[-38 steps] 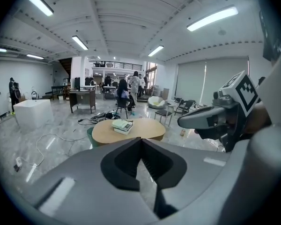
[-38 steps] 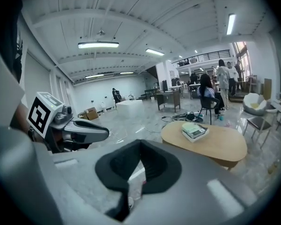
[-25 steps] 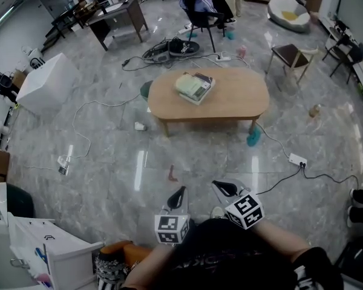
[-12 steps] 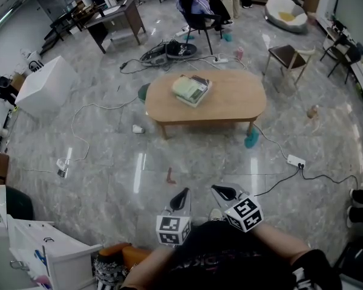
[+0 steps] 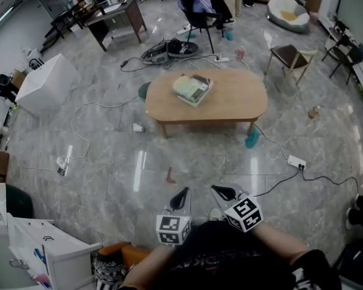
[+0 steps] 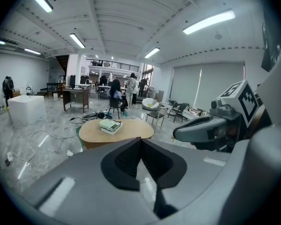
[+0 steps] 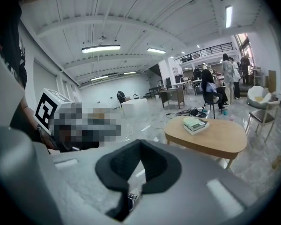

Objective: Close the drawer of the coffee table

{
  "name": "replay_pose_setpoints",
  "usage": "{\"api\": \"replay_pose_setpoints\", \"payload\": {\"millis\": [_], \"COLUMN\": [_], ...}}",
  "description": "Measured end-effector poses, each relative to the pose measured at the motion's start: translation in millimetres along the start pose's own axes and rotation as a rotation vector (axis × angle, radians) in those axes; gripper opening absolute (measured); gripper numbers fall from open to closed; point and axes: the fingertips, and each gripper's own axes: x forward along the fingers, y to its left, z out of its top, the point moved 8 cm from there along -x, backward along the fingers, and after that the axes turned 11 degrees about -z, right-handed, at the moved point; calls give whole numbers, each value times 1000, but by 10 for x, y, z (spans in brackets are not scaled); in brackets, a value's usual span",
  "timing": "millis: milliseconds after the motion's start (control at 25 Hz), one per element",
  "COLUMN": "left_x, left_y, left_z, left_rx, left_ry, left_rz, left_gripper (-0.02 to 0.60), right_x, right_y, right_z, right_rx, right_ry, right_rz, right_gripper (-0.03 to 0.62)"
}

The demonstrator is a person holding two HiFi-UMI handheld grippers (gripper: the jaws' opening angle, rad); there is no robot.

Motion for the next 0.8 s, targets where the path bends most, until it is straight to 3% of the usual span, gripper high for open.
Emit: {"api": "replay_pose_setpoints", "payload": {"millis": [800], "left_x": [11], "left_y": [-3], "left_z": [1], "left_rx": [6], "left_ry": [3], "left_rz": [-8], "left_gripper": [5], "right_x": [11], "right_y": [-13], "right_z": [-37], "right_rx": [6], "right_ry": [4], "right_rz": [-3], "right_gripper": [2]}}
